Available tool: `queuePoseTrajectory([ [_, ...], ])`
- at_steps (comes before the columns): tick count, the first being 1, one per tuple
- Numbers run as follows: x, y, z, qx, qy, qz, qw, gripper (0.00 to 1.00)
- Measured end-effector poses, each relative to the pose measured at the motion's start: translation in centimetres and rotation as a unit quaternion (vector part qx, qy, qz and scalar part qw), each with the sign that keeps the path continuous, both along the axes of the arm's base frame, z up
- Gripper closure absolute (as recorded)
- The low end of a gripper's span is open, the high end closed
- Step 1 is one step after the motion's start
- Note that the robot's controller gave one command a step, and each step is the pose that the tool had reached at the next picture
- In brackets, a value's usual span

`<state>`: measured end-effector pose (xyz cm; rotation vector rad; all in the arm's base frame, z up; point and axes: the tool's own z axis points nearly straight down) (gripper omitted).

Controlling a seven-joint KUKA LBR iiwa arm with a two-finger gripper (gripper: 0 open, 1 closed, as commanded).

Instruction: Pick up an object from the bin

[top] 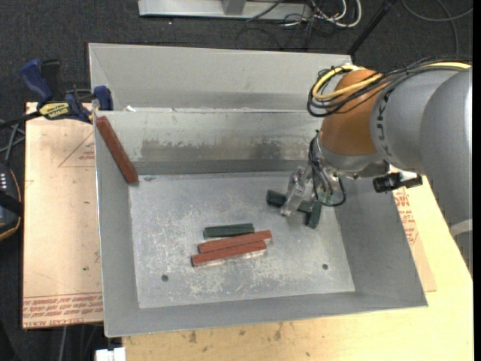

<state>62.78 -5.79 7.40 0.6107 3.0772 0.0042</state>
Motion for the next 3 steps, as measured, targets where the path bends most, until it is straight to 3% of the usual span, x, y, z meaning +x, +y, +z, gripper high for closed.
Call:
queuePoseTrajectory([
  [3, -0.1, 0.0, 3.4, 0.0, 0.0029, 0.0, 1.0, 1.0],
])
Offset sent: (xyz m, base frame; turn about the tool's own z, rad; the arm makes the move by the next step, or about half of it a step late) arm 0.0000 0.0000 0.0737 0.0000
